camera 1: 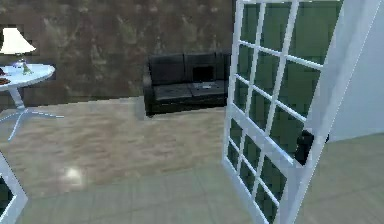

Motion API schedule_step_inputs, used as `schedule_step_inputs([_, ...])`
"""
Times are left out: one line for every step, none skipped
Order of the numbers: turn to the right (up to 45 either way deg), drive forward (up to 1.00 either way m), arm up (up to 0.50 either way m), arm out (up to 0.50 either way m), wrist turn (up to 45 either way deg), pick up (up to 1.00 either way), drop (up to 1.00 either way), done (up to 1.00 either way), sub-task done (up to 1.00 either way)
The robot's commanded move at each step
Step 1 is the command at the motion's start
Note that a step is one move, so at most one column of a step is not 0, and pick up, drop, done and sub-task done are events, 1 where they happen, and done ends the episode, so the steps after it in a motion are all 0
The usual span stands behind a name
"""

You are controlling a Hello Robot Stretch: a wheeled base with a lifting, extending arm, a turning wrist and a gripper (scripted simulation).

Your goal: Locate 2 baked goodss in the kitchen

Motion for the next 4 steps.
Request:
schedule_step_inputs([0.0,1.0,0.0,0.0,0.0,0.0,0.0,0.0,0.0])
schedule_step_inputs([0.0,0.7,0.0,0.0,0.0,0.0,0.0,0.0,0.0])
schedule_step_inputs([21.0,0.0,0.0,0.0,0.0,0.0,0.0,0.0,0.0])
schedule_step_inputs([0.0,0.3,0.0,0.0,0.0,0.0,0.0,0.0,0.0])
